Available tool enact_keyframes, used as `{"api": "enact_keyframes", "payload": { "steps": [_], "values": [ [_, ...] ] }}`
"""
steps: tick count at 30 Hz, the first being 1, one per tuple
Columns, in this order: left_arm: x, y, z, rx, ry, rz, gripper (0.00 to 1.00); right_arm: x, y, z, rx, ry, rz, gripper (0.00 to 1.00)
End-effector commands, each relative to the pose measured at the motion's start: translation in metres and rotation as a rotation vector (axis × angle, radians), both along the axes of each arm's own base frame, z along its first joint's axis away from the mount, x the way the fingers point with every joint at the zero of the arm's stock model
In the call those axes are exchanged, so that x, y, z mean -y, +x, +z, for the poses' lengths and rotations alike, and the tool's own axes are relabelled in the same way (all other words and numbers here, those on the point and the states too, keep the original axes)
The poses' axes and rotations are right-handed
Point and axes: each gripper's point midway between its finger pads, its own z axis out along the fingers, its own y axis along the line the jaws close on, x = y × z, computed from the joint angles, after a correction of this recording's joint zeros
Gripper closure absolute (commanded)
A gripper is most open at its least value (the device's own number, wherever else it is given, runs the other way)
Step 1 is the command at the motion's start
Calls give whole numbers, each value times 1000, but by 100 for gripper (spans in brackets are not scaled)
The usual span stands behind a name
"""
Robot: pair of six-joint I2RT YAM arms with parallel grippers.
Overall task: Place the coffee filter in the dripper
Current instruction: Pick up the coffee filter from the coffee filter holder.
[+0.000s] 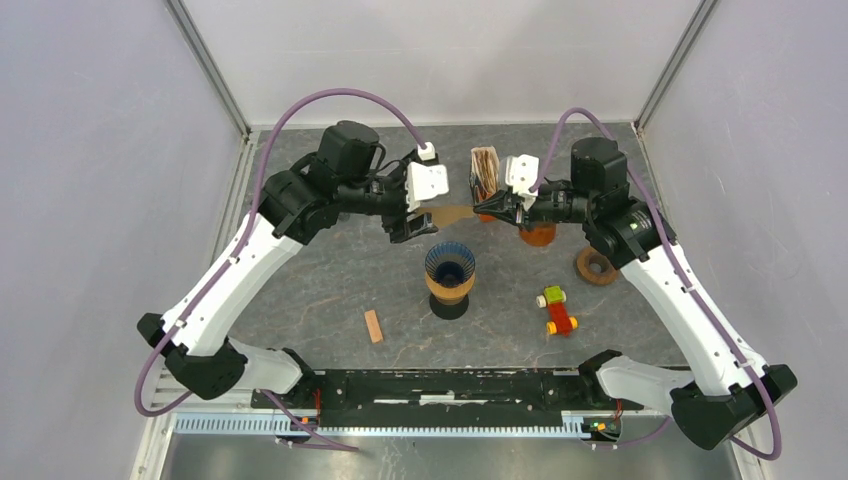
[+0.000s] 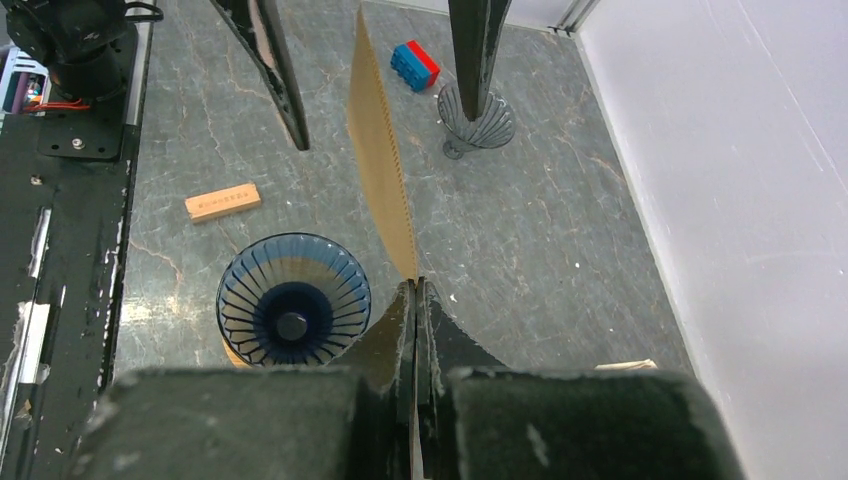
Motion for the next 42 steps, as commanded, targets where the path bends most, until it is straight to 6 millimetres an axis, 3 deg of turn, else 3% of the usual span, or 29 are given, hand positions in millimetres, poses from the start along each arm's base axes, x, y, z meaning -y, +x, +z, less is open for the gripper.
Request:
{"api": "enact_keyframes", "payload": {
  "steps": [1, 6, 10, 12, 16, 18, 22, 27, 35, 42],
  "values": [
    [11, 0, 1, 10, -29, -40, 32, -3, -6, 9, 21, 33, 29, 100],
    [17, -4, -6, -31, -37, -65, 55, -4, -3, 10, 11, 41, 12, 100],
    [24, -9, -1, -87, -93, -67, 97, -4, 1, 10, -1, 49, -7, 100],
    [27, -6, 11, -125, -158, -15, 98, -4, 2, 12, -6, 60, -20, 94],
    [25, -7, 45, -289, -363, 37, 98, 2, 0, 24, -2, 104, -49, 46],
    [24, -12, 60, -389, -449, 7, 98, 7, -1, 31, -9, 128, -56, 40],
    [21, -23, 77, -536, -556, -87, 98, 14, -21, 38, -17, 165, 24, 39],
    [21, -29, 71, -645, -604, -159, 98, 16, -48, 40, -18, 183, 131, 44],
    [22, -40, 53, -706, -612, -232, 98, 9, -47, 44, -90, 224, 173, 53],
    [17, -48, 49, -701, -611, -252, 98, 21, -41, 50, 10, 175, 95, 57]
  ]
}}
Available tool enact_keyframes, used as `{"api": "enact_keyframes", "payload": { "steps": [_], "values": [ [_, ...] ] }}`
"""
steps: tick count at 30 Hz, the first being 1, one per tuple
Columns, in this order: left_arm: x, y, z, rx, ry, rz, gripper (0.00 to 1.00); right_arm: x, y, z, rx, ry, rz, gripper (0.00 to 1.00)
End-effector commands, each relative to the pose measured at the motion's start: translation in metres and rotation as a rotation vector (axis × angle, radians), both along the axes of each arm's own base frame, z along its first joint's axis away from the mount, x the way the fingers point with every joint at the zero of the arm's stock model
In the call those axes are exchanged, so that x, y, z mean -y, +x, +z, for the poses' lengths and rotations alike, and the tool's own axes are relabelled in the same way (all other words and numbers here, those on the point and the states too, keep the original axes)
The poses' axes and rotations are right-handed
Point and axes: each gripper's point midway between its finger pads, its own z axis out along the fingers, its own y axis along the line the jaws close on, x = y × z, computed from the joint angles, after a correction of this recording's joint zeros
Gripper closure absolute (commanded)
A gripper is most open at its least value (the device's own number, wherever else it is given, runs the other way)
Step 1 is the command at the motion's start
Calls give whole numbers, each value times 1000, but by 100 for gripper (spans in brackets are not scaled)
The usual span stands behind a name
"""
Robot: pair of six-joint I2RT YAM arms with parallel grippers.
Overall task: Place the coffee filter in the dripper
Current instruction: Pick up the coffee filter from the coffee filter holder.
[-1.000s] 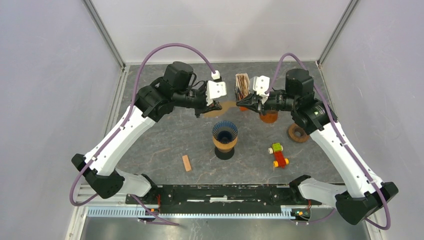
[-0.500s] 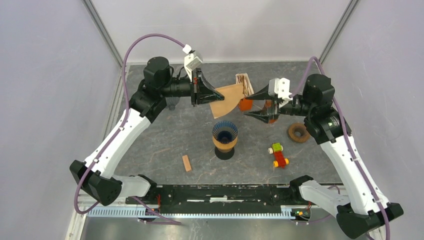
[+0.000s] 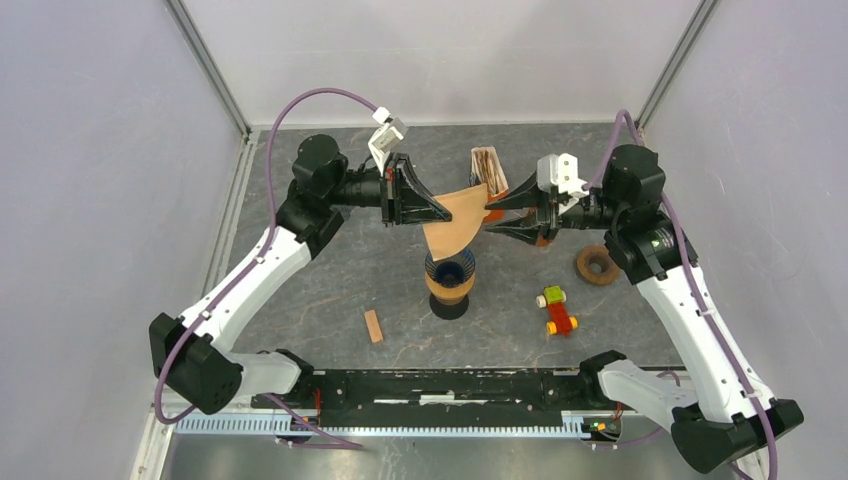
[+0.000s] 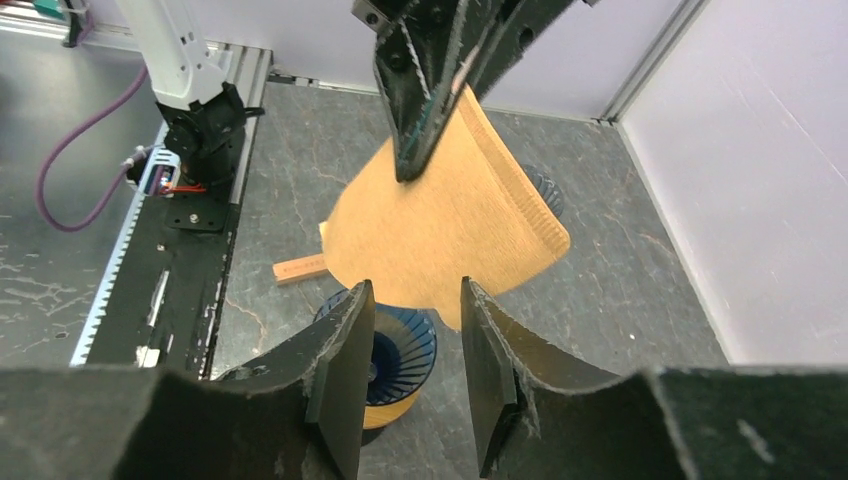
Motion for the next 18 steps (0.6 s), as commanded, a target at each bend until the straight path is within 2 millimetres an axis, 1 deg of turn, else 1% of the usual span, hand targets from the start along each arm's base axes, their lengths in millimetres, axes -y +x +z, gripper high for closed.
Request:
{"api": "enact_keyframes", "payload": {
  "steps": [1, 5, 8, 11, 14, 18],
  "values": [
    [-11, -19, 23, 50, -59, -48, 98, 12, 1, 15, 102, -18, -64, 57],
    [-14, -24, 26, 44, -80, -64, 98, 23, 5, 18, 148, -41, -131, 56],
    [-16, -29, 28, 38, -90, -86, 98, 26, 5, 15, 156, -52, -145, 55],
    [-16, -29, 26, 30, -92, -84, 98, 23, 4, 11, 146, -51, -117, 53],
    [-15, -26, 22, 21, -89, -74, 98, 16, -1, 12, 105, -17, -63, 52],
    [-12, -22, 17, 15, -86, -64, 98, 9, 2, 18, 64, 21, -30, 56]
  ]
}}
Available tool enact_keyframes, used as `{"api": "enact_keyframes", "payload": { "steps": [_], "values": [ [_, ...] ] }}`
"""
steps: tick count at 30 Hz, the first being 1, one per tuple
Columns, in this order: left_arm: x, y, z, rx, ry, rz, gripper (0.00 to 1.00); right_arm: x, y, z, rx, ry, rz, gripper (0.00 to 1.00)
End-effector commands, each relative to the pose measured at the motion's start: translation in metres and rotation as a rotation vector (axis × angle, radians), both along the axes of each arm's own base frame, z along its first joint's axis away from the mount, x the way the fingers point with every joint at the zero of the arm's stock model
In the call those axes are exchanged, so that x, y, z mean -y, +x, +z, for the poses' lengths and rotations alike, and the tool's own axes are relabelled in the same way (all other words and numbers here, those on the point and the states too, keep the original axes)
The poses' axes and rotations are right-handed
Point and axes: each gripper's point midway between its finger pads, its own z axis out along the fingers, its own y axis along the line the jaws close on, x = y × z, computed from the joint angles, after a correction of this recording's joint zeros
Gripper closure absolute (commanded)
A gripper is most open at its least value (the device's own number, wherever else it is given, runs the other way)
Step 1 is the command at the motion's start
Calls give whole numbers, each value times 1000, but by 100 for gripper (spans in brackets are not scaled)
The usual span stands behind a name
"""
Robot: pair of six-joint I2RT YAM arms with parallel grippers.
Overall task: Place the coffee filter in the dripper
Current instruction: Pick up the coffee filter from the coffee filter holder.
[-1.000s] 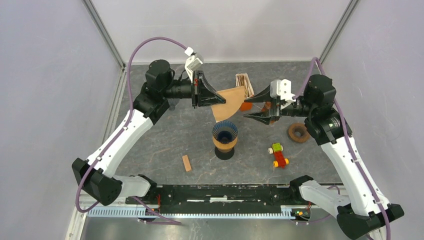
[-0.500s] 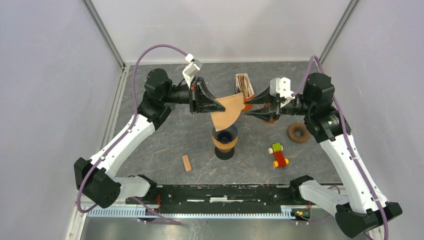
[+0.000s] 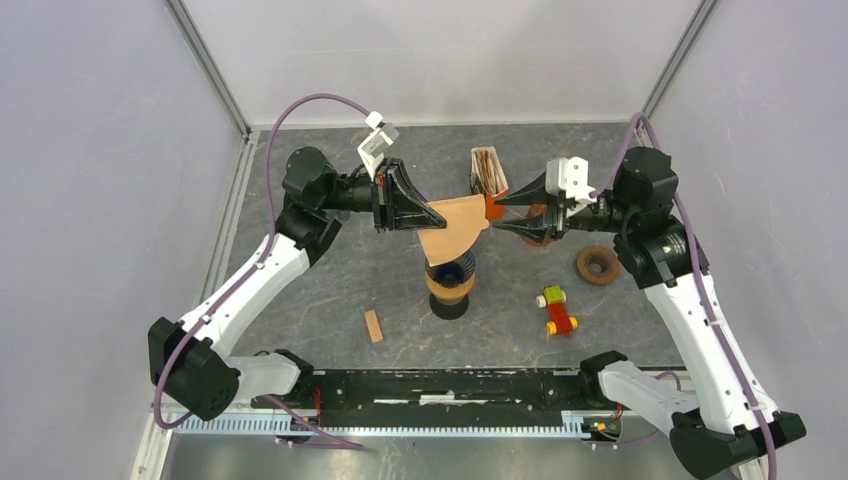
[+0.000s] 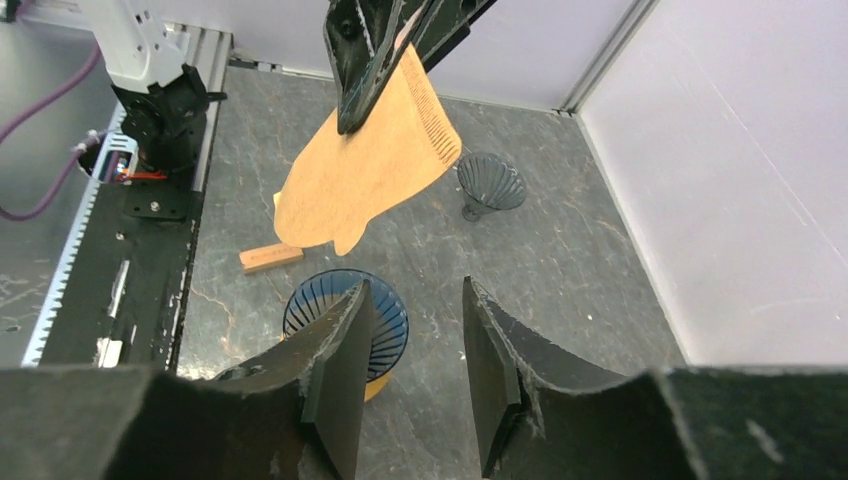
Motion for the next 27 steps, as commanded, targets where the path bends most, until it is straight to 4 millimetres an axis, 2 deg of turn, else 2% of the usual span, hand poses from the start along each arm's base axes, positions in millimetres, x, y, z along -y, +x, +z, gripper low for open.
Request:
{"api": "enact_keyframes", "payload": {
  "steps": [1, 13, 27],
  "values": [
    [-3, -4, 7, 17, -21, -4, 98, -9, -1, 15, -18, 53, 56, 58],
    [1, 10, -1, 25, 2, 42, 98, -25, -9, 13, -105, 93, 155, 60],
    [2, 17, -2, 42, 13, 77, 98, -18, -11, -1, -60, 40, 111, 60]
  ]
}}
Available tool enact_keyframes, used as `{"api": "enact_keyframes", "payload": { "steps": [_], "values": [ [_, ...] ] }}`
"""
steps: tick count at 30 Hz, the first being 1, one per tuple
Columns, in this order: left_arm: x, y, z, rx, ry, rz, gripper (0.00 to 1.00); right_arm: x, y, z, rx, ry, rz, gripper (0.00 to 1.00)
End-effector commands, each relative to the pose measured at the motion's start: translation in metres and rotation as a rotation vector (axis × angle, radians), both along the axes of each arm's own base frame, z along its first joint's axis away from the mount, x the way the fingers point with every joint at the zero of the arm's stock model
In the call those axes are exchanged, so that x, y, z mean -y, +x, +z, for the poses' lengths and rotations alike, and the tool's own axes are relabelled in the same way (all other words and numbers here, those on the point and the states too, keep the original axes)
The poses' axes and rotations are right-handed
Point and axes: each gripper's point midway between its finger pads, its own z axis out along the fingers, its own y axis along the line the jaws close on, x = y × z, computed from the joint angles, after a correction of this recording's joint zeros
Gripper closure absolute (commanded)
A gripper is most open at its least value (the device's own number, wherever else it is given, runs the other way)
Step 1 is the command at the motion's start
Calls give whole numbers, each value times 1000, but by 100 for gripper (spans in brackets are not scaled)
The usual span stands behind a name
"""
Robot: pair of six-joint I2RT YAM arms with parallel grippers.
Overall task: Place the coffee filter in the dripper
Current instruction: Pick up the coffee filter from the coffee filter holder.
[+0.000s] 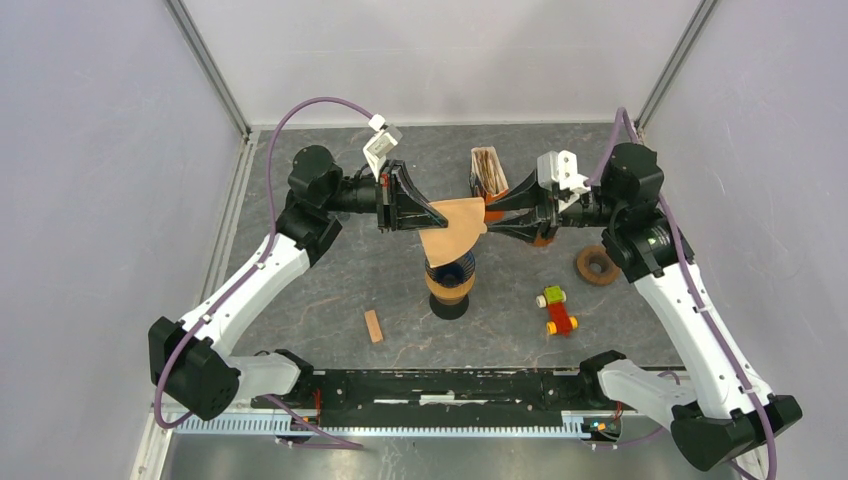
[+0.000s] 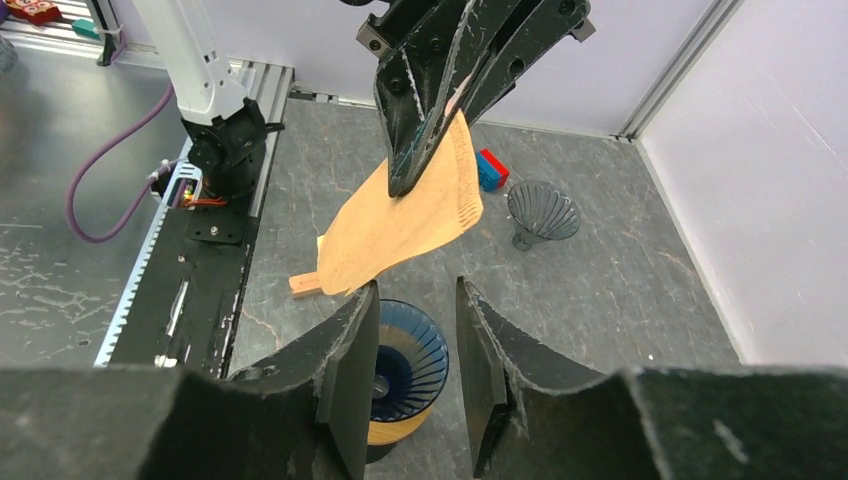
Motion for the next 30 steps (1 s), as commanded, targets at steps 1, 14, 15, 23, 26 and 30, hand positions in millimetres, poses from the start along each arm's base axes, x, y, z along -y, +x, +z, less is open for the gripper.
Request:
{"api": "enact_keyframes", "payload": {
  "steps": [1, 14, 15, 23, 26, 30],
  "values": [
    [0, 7, 13, 88, -21, 28, 98, 3, -5, 0, 42, -10, -4, 60],
    [0, 9, 7, 87, -10, 34, 98, 0, -3, 1, 9, 9, 1, 59],
    [0, 8, 8, 91, -11, 33, 98, 0, -1, 1, 2, 11, -5, 59],
    [0, 9, 7, 94, -10, 37, 98, -3, 4, -4, -38, 24, -14, 59],
    [1, 9, 6, 95, -10, 36, 98, -3, 8, -6, -58, 28, -34, 59],
    [0, 9, 6, 97, -9, 32, 98, -4, 14, -9, -65, 27, -55, 60]
  ]
}}
